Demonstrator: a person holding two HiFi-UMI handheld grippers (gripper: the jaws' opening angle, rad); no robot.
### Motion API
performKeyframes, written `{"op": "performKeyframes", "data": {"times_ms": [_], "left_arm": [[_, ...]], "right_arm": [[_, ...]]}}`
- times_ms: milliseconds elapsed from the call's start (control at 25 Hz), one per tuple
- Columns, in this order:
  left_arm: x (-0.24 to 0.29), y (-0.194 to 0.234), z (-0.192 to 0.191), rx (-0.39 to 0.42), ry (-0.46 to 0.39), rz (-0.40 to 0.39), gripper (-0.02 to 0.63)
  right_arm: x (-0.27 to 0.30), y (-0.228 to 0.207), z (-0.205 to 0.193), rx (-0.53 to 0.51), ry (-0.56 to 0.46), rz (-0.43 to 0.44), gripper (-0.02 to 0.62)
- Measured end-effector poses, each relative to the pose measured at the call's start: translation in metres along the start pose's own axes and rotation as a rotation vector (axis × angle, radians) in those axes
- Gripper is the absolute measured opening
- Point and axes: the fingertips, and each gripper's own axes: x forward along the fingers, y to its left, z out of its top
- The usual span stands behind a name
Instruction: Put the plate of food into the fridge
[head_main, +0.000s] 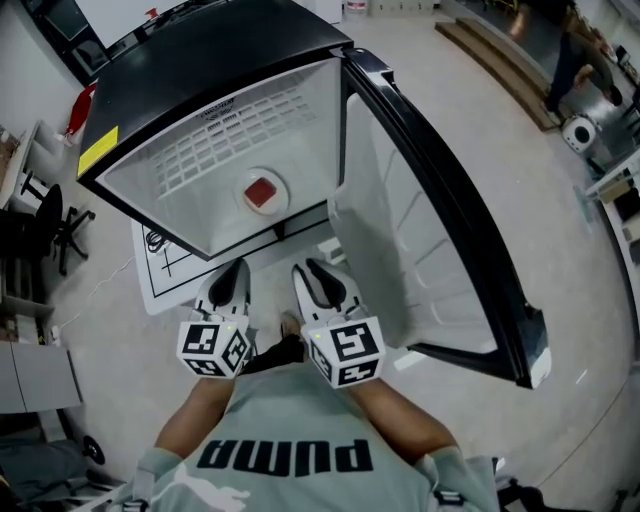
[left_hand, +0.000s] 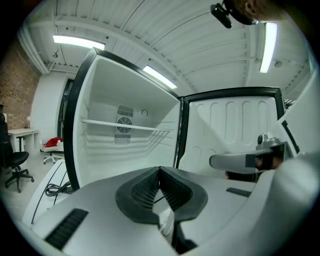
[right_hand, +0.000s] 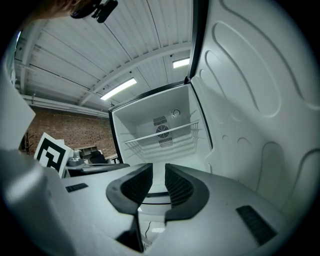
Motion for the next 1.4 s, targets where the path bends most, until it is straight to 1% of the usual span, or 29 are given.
{"op": "performKeyframes", "data": {"times_ms": [160,280,520,800,880,1000,1200,1400], "left_arm": [[-0.014,-0.011,0.009,0.003,-0.023,-0.022,0.005],[-0.022,-0.015,0.006,0.002,-0.016,-0.029,0.005],[-0.041,-0.022,0.0,0.009,-0.011,-0.06,0.005],[-0.085,-0.009,0.003,0.036,-0.031,-0.052,0.005],[-0.098,-0.005,0.0,0.034,-0.031,-0.053,0.005],[-0.119,-0.004,-0.004,0.035,-0.033,-0.061,0.005],[-0.15,-0.004,-0.01,0.032,-0.044,-0.079,0.005],[-0.178,-0.01,-0.017,0.022,-0.055,-0.102,0.005]], "right_arm": [[-0.006,0.003,0.002,-0.016,-0.005,-0.006,0.08],[-0.01,0.009,0.003,-0.039,-0.018,0.004,0.08],[-0.018,0.028,0.01,-0.065,-0.037,-0.004,0.08],[-0.029,0.064,0.004,-0.084,-0.036,-0.022,0.08],[-0.033,0.076,0.002,-0.087,-0.037,-0.029,0.08],[-0.043,0.093,-0.005,-0.096,-0.03,-0.03,0.078],[-0.062,0.119,-0.011,-0.082,-0.04,-0.036,0.078],[-0.082,0.141,-0.021,-0.111,-0.02,-0.054,0.078]]}}
